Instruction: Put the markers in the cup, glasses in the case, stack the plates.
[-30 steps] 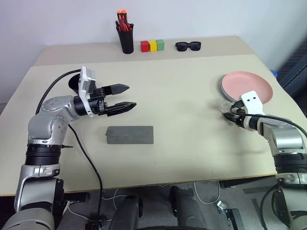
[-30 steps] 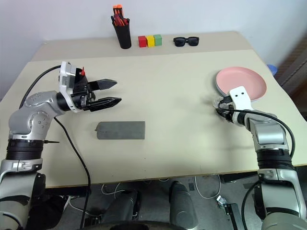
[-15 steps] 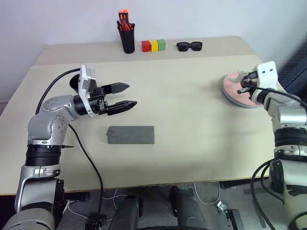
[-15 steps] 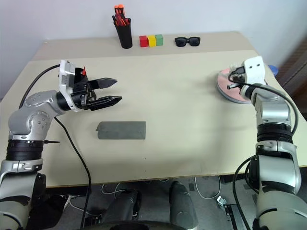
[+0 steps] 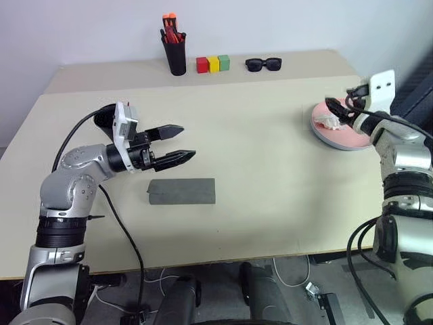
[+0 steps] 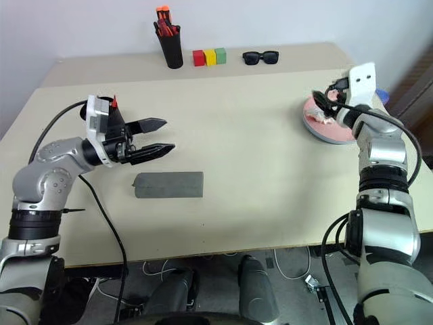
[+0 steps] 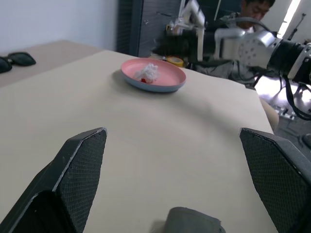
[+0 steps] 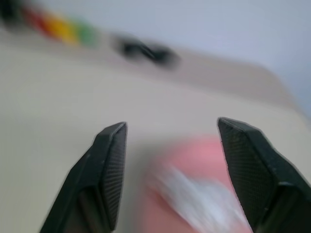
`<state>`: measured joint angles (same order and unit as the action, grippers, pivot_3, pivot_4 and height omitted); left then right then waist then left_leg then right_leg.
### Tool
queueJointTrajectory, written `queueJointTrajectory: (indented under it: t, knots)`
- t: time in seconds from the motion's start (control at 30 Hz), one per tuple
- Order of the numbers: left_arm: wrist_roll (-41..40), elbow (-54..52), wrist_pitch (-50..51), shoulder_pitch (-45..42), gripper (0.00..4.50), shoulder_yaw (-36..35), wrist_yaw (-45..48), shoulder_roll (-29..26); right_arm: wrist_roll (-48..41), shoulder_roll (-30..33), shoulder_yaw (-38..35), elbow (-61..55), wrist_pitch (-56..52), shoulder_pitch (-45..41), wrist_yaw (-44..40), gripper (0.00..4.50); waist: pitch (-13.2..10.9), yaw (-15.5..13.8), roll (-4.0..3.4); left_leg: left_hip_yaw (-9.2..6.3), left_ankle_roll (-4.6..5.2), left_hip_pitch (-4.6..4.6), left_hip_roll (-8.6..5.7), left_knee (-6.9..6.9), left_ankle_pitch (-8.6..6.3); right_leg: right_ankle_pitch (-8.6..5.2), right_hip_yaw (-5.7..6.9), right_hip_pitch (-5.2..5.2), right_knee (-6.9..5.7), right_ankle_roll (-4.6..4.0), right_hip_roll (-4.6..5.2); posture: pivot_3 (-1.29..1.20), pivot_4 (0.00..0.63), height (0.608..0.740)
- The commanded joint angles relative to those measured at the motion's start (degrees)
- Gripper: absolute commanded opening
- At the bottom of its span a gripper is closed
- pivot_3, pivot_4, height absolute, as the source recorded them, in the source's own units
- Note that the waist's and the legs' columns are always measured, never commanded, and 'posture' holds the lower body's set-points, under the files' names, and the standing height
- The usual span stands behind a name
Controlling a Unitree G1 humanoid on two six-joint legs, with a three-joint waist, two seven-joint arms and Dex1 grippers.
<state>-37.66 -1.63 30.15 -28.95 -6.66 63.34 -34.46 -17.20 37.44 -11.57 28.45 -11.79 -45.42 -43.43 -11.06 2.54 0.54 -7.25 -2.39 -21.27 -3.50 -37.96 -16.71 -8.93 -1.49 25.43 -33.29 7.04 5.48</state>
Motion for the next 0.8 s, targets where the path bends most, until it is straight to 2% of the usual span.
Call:
queueJointTrajectory:
  t: [0.03, 0.13, 0.2, 0.33, 0.5, 0.8]
  knots:
    - [-1.95, -3.97, 0.09, 1.74, 4.50, -2.11, -0.23, -0.40, -8.45, 0.48, 1.12, -17.93, -5.11, 9.29, -10.09, 2.98, 0.01, -0.38, 0.01, 0.00, 0.00, -0.02, -0.01, -0.06, 0.00, 0.00, 0.00, 0.00, -0.01, 0.00, 0.00, 0.00, 0.150, 0.740]
    - [-2.76, -6.65, 1.46, 4.20, 4.50, -2.19, -1.16, -0.52, -16.64, 3.53, 2.60, -29.79, -14.58, 17.67, -18.55, 2.98, 0.01, -0.62, 0.00, -0.05, 0.02, -0.02, -0.01, -0.04, -0.02, 0.00, 0.01, -0.03, 0.00, 0.00, 0.01, 0.00, 0.150, 0.740]
    - [-3.11, -8.50, 2.29, 5.74, 4.50, -1.85, -2.55, -0.08, -18.24, 5.27, 2.76, -34.12, -14.81, 21.16, -22.29, 2.98, -0.02, -0.87, -0.03, -0.01, 0.01, -0.05, -0.03, -0.12, -0.01, 0.00, 0.00, -0.03, 0.02, 0.00, 0.05, 0.00, 0.150, 0.740]
    - [-2.89, -11.05, 2.23, 10.49, 4.50, -3.23, -3.13, -1.61, -18.89, 5.18, 3.48, -41.58, -13.79, 25.11, -22.94, 2.98, 0.00, -1.14, -0.03, 0.11, 0.02, 0.11, 0.04, -0.15, -0.01, -0.02, -0.01, -0.10, -0.01, -0.01, 0.00, 0.00, 0.150, 0.740]
    - [-2.88, -13.18, 1.82, 14.05, 4.50, -4.12, -4.67, -2.37, -8.99, 3.40, 6.43, -37.62, -8.03, 24.44, -16.02, 2.98, 0.02, -1.75, 0.01, 0.14, 0.01, 0.14, 0.12, -0.13, -0.01, -0.02, -0.03, -0.11, -0.02, -0.04, -0.09, 0.00, 0.150, 0.740]
    - [-1.55, -12.83, -0.13, 13.33, 4.50, -2.66, -7.22, 0.33, -8.09, 5.68, 7.62, -35.19, -8.71, 20.84, -18.84, 2.98, 0.02, -1.81, 0.01, 0.14, 0.00, 0.12, 0.10, -0.14, 0.00, -0.02, -0.02, -0.11, 0.01, -0.04, -0.06, 0.00, 0.150, 0.740]
